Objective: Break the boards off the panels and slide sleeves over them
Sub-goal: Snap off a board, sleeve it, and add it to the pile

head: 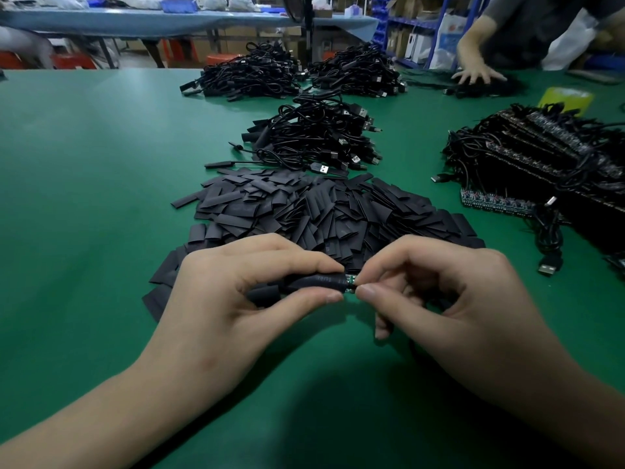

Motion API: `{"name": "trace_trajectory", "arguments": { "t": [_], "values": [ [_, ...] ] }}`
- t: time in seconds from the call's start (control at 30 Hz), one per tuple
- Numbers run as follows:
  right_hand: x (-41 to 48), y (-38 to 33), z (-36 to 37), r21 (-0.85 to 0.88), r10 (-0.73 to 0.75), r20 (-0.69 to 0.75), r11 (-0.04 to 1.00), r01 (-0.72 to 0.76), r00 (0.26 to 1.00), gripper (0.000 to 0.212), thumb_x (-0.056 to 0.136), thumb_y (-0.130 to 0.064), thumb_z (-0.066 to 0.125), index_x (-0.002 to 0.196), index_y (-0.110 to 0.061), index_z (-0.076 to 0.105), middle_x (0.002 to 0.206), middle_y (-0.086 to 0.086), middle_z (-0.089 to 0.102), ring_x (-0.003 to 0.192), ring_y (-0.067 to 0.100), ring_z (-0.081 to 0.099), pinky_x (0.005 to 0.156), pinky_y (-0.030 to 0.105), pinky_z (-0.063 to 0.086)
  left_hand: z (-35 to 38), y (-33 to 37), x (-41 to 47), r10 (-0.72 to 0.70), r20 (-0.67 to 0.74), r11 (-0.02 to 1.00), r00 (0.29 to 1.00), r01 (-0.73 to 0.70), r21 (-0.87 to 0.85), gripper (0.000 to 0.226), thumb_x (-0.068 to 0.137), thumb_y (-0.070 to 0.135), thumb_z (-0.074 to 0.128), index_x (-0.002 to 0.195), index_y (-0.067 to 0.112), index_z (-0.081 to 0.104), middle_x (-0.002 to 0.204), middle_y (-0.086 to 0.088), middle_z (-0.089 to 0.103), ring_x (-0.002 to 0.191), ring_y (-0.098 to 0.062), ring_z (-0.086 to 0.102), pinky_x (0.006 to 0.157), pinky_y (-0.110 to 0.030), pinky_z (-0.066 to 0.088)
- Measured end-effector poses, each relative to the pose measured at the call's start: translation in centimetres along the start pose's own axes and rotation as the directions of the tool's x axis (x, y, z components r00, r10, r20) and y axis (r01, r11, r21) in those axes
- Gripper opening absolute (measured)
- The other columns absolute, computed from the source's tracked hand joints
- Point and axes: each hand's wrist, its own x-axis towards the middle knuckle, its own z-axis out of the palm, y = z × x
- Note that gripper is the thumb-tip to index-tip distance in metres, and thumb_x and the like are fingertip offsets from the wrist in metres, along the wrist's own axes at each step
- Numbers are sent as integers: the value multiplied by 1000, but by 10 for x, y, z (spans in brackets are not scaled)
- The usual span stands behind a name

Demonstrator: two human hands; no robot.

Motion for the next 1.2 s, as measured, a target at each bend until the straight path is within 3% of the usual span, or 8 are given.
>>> {"name": "trace_trajectory", "arguments": {
  "t": [0.23, 0.63, 0.77, 0.87, 1.0, 1.1, 1.2],
  "values": [
    [1, -2, -2, 16, 18, 7, 1000, -18, 1000, 15, 91, -8, 75, 86, -21, 72, 63, 2, 67, 56, 15, 70, 52, 39, 51, -1, -2, 1, -10, 17, 999, 1000, 11, -34, 18, 81, 36, 75, 97, 27, 79, 92, 17, 73, 87, -4, 70, 79, -14, 49],
    [-2, -3, 2, -56, -26, -13, 998, 26, 1000, 10, 90, -15, 77, 87, -22, 71, 66, -4, 69, 60, 10, 71, 54, 33, 54, 3, -2, -1, -32, 50, 997, 998, 35, -66, 17, 80, 35, 76, 96, 28, 78, 88, 16, 73, 85, -6, 71, 74, -19, 51],
    [-2, -4, 1, 128, 128, 22, 983, -129, 992, 7, 93, -21, 74, 93, -23, 67, 71, 2, 73, 66, 17, 75, 62, 43, 58, 2, -3, 0, -52, 6, 996, 999, 52, -74, 18, 81, 37, 75, 98, 30, 77, 91, 15, 73, 88, -7, 70, 79, -16, 49],
    [1, -5, -3, 234, 220, 135, 940, -247, 966, 7, 94, -26, 66, 90, -21, 70, 75, 7, 75, 68, 20, 75, 69, 34, 62, 2, -4, 1, -60, -41, 995, 997, 56, -78, 18, 80, 34, 76, 98, 34, 76, 93, 11, 69, 90, -11, 68, 79, -14, 46],
    [2, -5, 0, 305, 257, 201, 901, -310, 945, 13, 97, -16, 64, 86, -14, 69, 69, 10, 73, 61, 24, 72, 64, 32, 60, 5, -2, -1, -81, -114, 996, 990, 83, 11, 24, 78, 37, 81, 102, 35, 77, 98, 8, 61, 91, -9, 62, 79, -8, 40],
    [-1, -5, 5, 233, 241, 120, 936, -263, 963, 12, 95, -19, 68, 83, -19, 68, 67, 8, 71, 58, 21, 71, 61, 31, 59, 7, -2, -1, -118, -173, 992, 978, 124, 21, 34, 76, 40, 82, 109, 34, 76, 98, 10, 63, 88, -5, 63, 79, -5, 42],
    [-5, -7, 10, 97, 194, 26, 976, -195, 981, 10, 89, -27, 69, 81, -21, 68, 66, 2, 71, 58, 13, 70, 57, 26, 57, 9, -1, -1, -154, -152, 988, 976, 153, -18, 42, 76, 46, 78, 116, 33, 73, 104, 14, 67, 100, -6, 67, 83, -8, 46]
  ]
}}
